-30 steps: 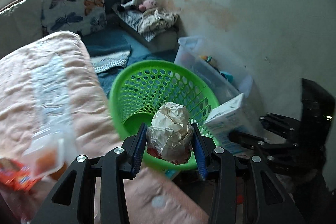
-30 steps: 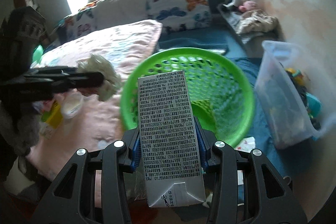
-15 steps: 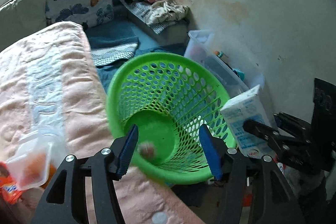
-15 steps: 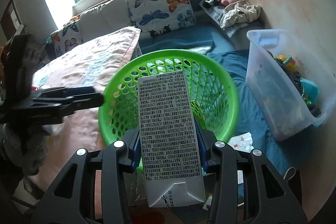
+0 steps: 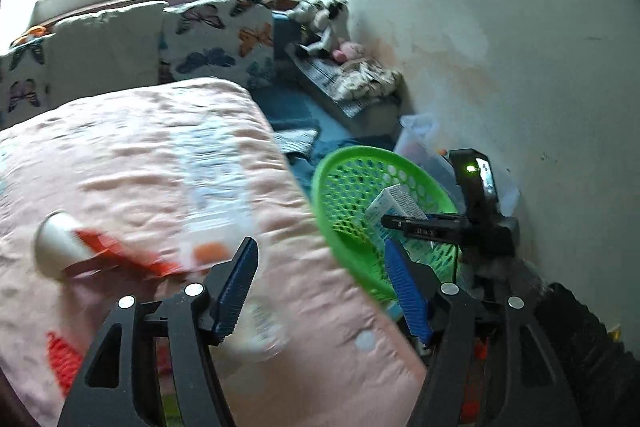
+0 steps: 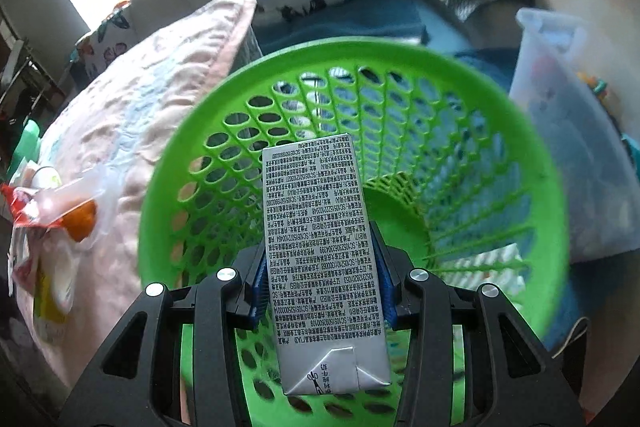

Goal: Collect trash
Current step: 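Lower the milk carton into the green basket and open the right tool, then grasp the red mesh net with the left tool while the right tool grasps the red snack bag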

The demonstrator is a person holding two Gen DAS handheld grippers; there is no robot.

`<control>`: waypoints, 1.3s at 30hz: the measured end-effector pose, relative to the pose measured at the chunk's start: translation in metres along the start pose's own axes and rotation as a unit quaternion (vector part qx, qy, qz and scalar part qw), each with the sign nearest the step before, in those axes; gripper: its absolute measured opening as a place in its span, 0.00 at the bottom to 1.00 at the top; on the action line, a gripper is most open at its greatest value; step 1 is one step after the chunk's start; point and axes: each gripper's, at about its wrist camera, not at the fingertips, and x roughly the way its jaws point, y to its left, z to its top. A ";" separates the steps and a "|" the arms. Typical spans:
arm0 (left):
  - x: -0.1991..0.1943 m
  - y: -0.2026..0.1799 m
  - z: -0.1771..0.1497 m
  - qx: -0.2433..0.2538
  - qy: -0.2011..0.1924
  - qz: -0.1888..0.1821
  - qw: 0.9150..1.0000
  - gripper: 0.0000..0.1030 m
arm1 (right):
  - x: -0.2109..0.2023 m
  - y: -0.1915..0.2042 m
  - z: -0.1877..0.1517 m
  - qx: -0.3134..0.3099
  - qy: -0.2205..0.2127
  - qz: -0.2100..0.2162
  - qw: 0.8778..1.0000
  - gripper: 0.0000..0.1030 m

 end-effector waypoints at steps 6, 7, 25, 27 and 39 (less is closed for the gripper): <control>-0.049 0.049 -0.023 -0.035 -0.031 0.045 0.998 0.63 | 0.027 0.000 0.004 0.007 0.030 -0.041 0.999 0.44; -0.056 0.057 -0.027 -0.041 -0.035 0.053 0.997 0.64 | 0.029 -0.001 0.004 0.009 0.031 -0.043 0.999 0.44; -0.111 0.146 -0.106 -0.121 -0.030 0.149 0.981 0.75 | -0.041 0.003 -0.022 -0.003 -0.033 -0.051 0.998 0.52; -0.108 0.146 -0.112 -0.118 -0.023 0.146 0.982 0.76 | -0.057 0.016 -0.030 -0.017 -0.051 -0.044 0.998 0.54; -0.069 0.161 -0.115 -0.135 0.005 0.145 0.980 0.76 | -0.109 0.091 -0.061 -0.082 -0.101 0.005 0.992 0.61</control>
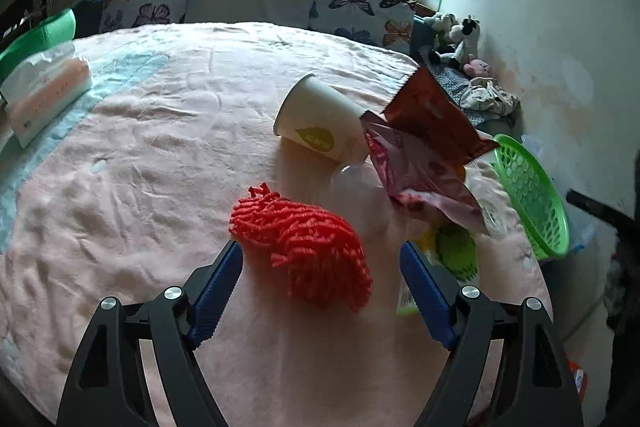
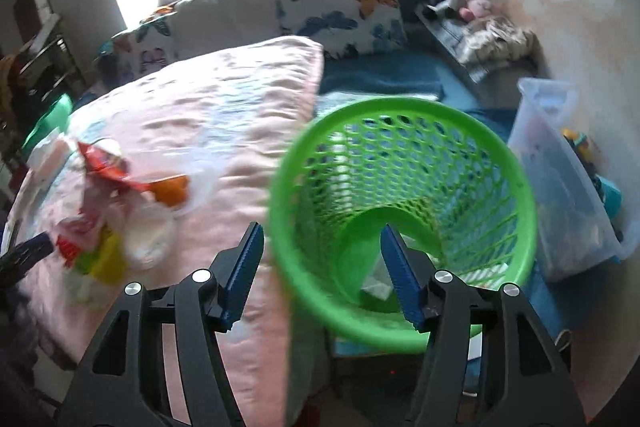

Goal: Collect trash
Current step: 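Grasp the red mesh net with the left tool while the right tool grasps the red snack bag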

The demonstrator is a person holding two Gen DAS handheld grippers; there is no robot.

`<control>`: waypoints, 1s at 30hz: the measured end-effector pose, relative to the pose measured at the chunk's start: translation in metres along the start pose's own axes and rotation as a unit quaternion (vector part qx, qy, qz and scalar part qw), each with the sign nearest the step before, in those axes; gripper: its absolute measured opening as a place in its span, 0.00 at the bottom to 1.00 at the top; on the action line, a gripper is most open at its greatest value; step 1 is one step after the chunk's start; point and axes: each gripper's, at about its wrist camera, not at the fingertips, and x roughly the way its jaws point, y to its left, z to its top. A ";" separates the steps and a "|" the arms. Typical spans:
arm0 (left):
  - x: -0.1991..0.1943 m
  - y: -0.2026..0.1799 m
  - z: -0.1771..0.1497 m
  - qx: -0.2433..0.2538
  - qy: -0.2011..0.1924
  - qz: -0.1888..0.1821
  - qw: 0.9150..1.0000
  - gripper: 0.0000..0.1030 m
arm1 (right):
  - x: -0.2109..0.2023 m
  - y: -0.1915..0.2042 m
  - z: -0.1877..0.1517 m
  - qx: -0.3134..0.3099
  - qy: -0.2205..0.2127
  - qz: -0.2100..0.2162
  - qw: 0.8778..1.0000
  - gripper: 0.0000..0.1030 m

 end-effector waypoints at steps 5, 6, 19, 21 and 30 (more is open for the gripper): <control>0.020 0.003 0.005 -0.007 0.012 0.000 1.000 0.67 | -0.007 0.036 -0.002 -0.029 -0.007 0.034 0.999 0.65; 0.024 0.003 0.005 -0.007 0.015 -0.002 1.000 0.65 | -0.008 0.042 -0.002 -0.033 -0.008 0.040 0.999 0.66; 0.017 0.010 0.000 -0.005 0.006 -0.035 0.999 0.30 | 0.016 0.127 0.020 -0.112 -0.017 0.102 0.988 0.68; 0.010 0.011 0.001 -0.005 0.000 -0.039 0.999 0.29 | 0.021 0.137 0.025 -0.126 -0.018 0.107 0.986 0.68; -0.013 0.022 0.009 -0.016 -0.025 -0.052 0.998 0.29 | 0.055 0.183 0.046 -0.196 -0.009 0.126 0.972 0.61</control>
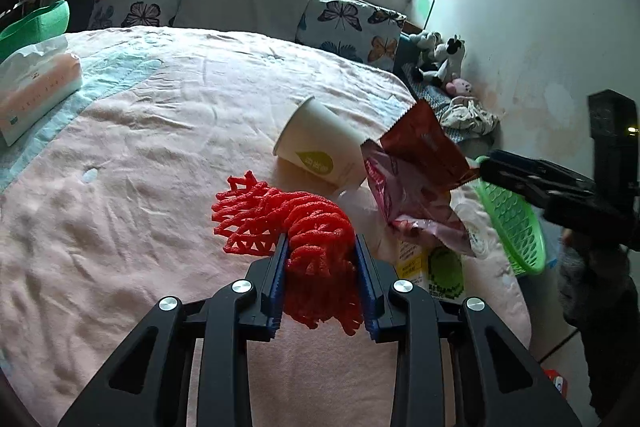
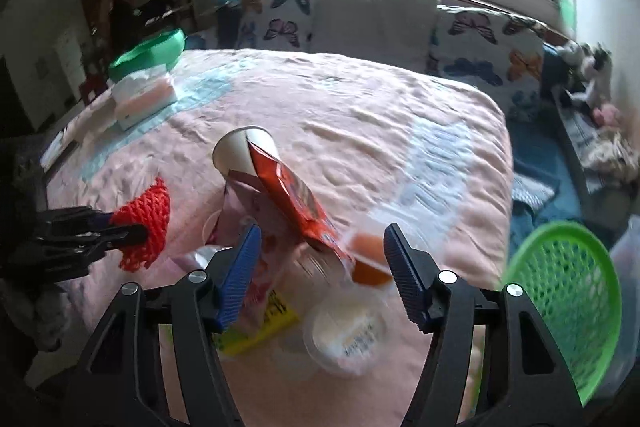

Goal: Collect trash
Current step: 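Grasp the red mesh net with the left tool while the right tool grasps the red snack bag, then drop the red snack bag into the basket with the right tool while the left tool holds the net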

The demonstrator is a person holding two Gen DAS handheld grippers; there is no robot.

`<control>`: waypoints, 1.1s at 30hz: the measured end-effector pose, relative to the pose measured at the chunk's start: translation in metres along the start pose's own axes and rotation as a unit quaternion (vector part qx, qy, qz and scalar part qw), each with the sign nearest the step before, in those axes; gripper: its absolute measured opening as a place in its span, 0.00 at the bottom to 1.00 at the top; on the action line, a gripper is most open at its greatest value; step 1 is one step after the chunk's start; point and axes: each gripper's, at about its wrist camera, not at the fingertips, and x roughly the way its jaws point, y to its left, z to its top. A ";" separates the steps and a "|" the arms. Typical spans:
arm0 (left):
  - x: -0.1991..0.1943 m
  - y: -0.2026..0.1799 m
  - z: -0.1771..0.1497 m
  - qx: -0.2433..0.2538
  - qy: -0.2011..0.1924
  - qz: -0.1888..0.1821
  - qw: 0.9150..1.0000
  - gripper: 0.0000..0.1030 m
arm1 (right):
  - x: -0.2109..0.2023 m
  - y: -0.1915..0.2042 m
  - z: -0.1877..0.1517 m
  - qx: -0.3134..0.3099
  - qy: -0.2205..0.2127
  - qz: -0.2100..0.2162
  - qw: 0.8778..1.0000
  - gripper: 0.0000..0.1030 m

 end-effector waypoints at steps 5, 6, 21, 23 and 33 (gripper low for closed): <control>-0.008 0.005 0.003 -0.002 -0.008 -0.001 1.000 0.29 | 0.027 0.011 0.010 -0.028 0.017 0.000 0.999 0.56; -0.009 0.006 0.004 -0.003 -0.010 0.000 1.000 0.29 | 0.031 0.012 0.011 -0.033 0.020 -0.001 0.999 0.55; -0.020 0.004 0.009 -0.001 -0.022 -0.002 1.000 0.29 | 0.031 0.001 0.013 -0.003 0.007 0.014 1.000 0.18; -0.021 0.000 0.011 0.001 -0.024 -0.005 1.000 0.29 | 0.021 0.000 0.013 0.004 -0.003 0.020 1.000 0.18; -0.028 -0.041 0.027 0.037 -0.043 -0.030 0.998 0.29 | -0.044 -0.020 0.005 0.048 -0.065 0.030 0.996 0.17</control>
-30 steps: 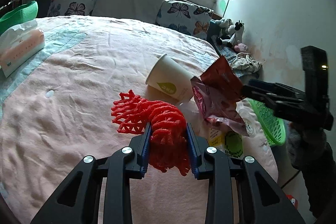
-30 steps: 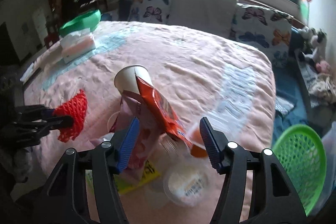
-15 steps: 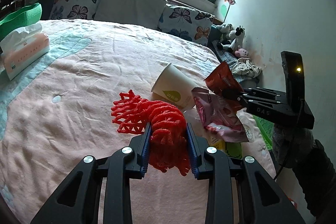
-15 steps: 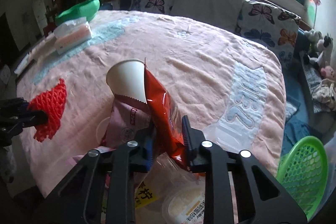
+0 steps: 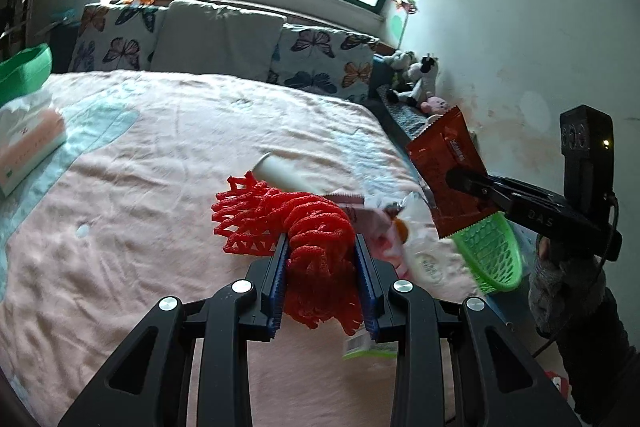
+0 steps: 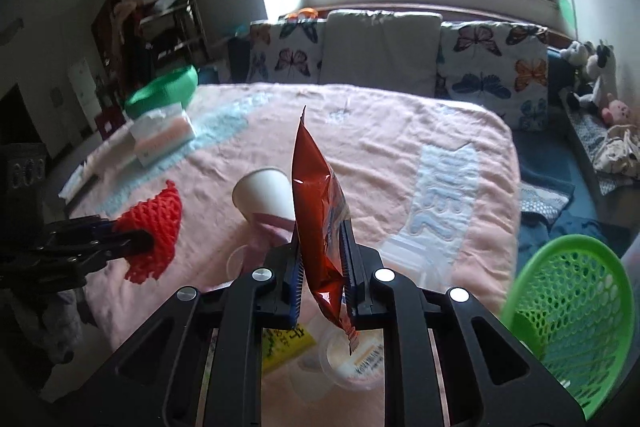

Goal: Collect trash
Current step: 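Drop the red snack bag into the basket with the right tool while the left tool holds the net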

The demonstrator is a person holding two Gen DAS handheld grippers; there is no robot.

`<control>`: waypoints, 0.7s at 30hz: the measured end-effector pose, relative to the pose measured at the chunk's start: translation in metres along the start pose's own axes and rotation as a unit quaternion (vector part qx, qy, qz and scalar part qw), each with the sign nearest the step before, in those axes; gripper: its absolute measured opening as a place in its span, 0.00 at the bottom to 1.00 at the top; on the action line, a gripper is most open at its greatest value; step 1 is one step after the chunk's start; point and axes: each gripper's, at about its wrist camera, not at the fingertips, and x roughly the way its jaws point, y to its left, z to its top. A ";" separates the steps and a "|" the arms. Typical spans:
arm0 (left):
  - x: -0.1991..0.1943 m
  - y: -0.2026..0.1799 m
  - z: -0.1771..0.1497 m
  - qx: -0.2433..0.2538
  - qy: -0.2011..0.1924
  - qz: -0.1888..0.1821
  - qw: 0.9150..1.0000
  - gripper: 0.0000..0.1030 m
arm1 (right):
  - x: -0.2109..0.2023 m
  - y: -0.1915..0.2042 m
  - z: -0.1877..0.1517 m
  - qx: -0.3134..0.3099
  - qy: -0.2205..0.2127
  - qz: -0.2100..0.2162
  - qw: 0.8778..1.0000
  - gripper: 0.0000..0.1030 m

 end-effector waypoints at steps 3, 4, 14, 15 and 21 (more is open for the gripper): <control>0.002 -0.015 0.006 0.013 0.000 -0.014 1.000 0.29 | -0.020 -0.011 -0.004 0.012 -0.013 -0.012 1.000 0.17; 0.004 -0.021 0.008 0.019 0.000 -0.018 1.000 0.29 | -0.024 -0.014 -0.005 0.015 -0.015 -0.016 1.000 0.17; 0.025 -0.070 0.016 0.061 0.008 -0.056 0.997 0.29 | -0.058 -0.062 -0.031 0.075 -0.010 -0.041 0.996 0.16; 0.026 -0.072 0.016 0.063 0.009 -0.056 0.996 0.29 | -0.059 -0.065 -0.035 0.080 -0.008 -0.041 0.996 0.17; 0.028 -0.072 0.015 0.069 0.014 -0.052 0.996 0.29 | -0.055 -0.060 -0.063 0.078 0.014 -0.025 0.997 0.63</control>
